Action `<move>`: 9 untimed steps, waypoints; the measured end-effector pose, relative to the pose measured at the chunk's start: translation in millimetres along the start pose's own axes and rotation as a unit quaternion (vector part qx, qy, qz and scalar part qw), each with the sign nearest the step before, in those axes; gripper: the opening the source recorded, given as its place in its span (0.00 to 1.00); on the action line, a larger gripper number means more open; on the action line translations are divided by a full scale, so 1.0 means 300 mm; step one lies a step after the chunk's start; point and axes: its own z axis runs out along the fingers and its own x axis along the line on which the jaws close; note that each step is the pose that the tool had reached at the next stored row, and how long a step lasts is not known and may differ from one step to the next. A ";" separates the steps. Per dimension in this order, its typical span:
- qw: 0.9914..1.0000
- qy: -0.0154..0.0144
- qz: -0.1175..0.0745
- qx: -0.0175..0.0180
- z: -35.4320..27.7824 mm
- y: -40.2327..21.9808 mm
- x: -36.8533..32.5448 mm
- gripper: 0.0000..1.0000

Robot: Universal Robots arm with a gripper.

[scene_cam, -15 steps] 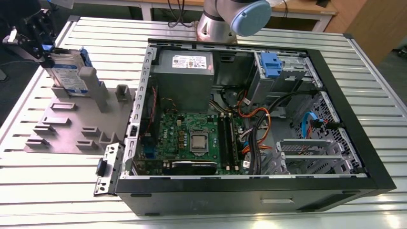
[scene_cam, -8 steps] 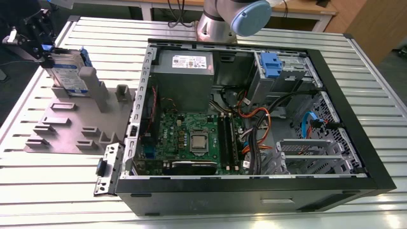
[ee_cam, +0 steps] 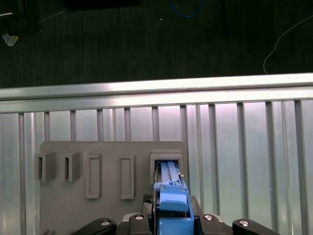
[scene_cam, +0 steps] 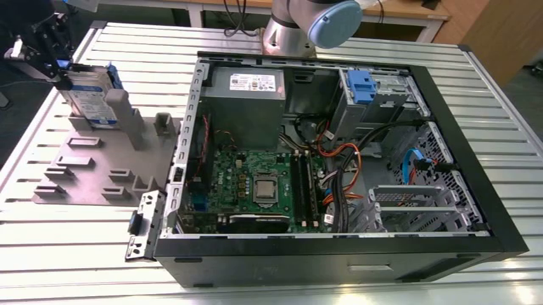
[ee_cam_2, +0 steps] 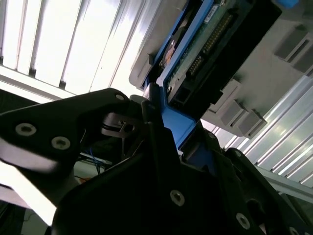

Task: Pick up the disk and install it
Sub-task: 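Pick up the disk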

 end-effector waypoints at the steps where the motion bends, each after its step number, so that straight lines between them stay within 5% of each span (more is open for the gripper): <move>1: 1.000 0.000 0.000 0.000 0.000 0.000 0.000 0.36; 9: 1.000 0.000 0.000 0.000 0.000 0.000 0.001 0.36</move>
